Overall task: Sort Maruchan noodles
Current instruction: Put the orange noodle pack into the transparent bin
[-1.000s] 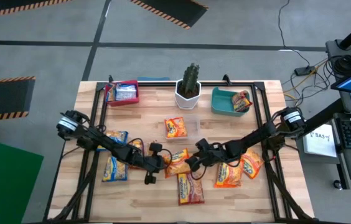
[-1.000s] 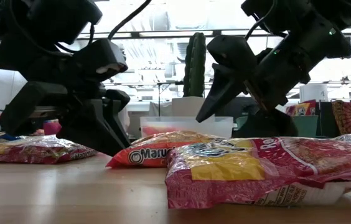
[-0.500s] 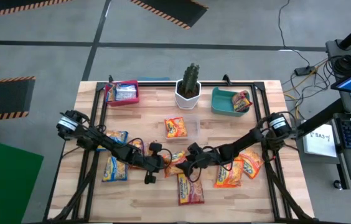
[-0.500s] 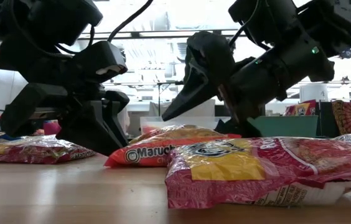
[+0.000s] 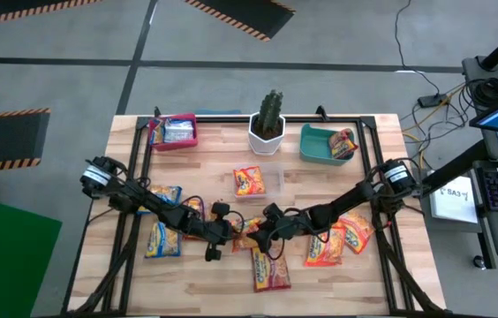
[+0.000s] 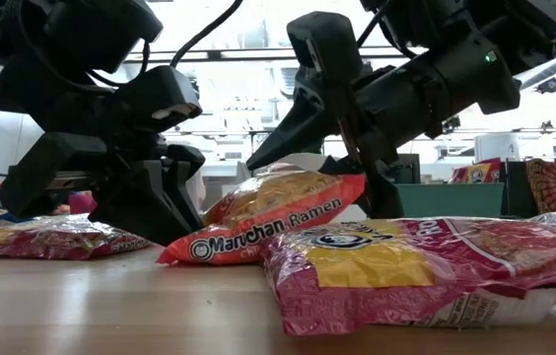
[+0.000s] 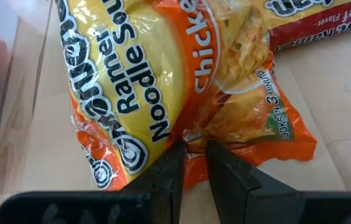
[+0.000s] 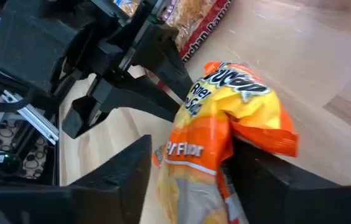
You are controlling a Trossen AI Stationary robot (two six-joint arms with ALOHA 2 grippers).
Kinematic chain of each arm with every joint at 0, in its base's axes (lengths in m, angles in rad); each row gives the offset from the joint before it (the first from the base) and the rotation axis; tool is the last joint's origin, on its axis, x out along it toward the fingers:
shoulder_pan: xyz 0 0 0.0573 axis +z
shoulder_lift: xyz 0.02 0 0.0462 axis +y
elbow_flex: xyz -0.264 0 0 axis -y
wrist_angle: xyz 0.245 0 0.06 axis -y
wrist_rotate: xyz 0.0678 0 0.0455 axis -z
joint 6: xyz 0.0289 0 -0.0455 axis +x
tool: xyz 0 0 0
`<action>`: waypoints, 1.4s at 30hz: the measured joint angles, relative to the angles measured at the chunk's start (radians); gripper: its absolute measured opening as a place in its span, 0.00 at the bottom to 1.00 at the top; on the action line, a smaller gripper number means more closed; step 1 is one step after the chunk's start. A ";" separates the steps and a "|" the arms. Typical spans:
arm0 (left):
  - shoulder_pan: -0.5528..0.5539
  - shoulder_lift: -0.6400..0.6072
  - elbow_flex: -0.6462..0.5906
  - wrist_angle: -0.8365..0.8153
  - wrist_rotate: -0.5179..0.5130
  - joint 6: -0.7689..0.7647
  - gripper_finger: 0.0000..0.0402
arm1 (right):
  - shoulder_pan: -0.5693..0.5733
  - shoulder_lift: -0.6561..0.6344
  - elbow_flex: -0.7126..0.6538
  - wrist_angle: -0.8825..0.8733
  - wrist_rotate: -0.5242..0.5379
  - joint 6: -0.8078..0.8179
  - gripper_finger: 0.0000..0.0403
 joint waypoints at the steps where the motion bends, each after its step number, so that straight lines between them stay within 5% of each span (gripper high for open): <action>1: 0.000 0.000 0.000 0.000 0.000 0.000 0.13 | 0.000 0.000 0.000 -0.001 0.003 0.003 0.44; 21: 0.000 -0.032 -0.002 -0.027 0.003 0.000 0.13 | 0.000 -0.008 -0.002 -0.012 0.025 0.005 0.04; 32: 0.000 -0.148 -0.004 -0.150 0.002 0.029 0.13 | 0.000 -0.037 -0.002 -0.032 0.006 -0.008 0.03; 42: 0.000 -0.466 -0.008 -0.248 -0.057 0.229 0.13 | -0.018 -0.155 -0.003 -0.115 -0.011 -0.015 0.03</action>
